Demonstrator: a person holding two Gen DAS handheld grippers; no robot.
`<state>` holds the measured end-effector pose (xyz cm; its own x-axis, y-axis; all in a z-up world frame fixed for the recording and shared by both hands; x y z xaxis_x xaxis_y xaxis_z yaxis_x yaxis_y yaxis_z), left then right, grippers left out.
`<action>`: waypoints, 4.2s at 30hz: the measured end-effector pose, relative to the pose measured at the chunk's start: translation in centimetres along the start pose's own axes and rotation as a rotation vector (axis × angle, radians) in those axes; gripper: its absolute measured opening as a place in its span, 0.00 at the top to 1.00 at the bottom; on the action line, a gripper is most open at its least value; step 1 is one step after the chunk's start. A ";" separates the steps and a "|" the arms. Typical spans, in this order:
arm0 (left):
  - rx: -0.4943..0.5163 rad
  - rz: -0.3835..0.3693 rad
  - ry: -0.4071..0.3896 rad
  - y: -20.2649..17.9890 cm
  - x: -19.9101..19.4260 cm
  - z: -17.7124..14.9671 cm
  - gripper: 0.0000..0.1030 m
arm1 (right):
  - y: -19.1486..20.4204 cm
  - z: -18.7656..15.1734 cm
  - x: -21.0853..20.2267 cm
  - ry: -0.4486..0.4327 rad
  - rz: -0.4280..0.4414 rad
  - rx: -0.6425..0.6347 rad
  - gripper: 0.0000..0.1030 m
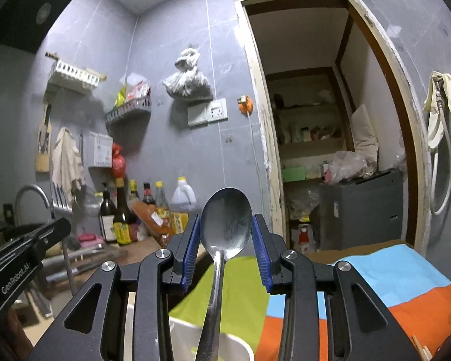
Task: Organize utensils
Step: 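Open the left tool over the white basket while the right tool drops the spoon in, then move both tools back down to the utensils on the cloth, then grasp a wooden chopstick with the left tool while the right tool grasps a large spoon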
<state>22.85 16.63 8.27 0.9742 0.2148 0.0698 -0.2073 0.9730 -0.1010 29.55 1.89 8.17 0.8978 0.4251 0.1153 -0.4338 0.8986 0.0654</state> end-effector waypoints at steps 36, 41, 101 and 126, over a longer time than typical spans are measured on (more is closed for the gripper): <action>-0.069 -0.160 0.127 -2.0 -3.8 2.1 0.49 | -2.0 3.9 -6.6 0.061 0.062 -0.050 0.27; -0.066 -0.201 0.108 -4.0 -4.9 3.2 0.28 | -4.2 5.8 -9.2 0.026 0.025 -0.057 0.11; 0.057 -0.483 0.928 -22.9 3.3 -13.7 0.74 | -22.6 -7.5 -14.1 0.851 -0.123 -0.166 0.51; 0.036 -0.428 0.944 -20.9 0.9 -13.2 0.95 | -22.9 -8.8 -10.5 0.913 -0.069 -0.111 0.60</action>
<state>29.26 -4.58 -2.68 0.6377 -0.2874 -0.7147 0.1849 0.9578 -0.2202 30.67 -22.18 -3.29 0.6535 0.2490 -0.7149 -0.4098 0.9104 -0.0575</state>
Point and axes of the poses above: each gripper's, at about its wrist camera, not at the fingertips, and x roughly the way its jaws point, y to its left, z to its top, the point moved 3 cm from there along x, roughly the way its jaws point, and after that the axes turned 5 degrees about -y, right-handed, at the moved point
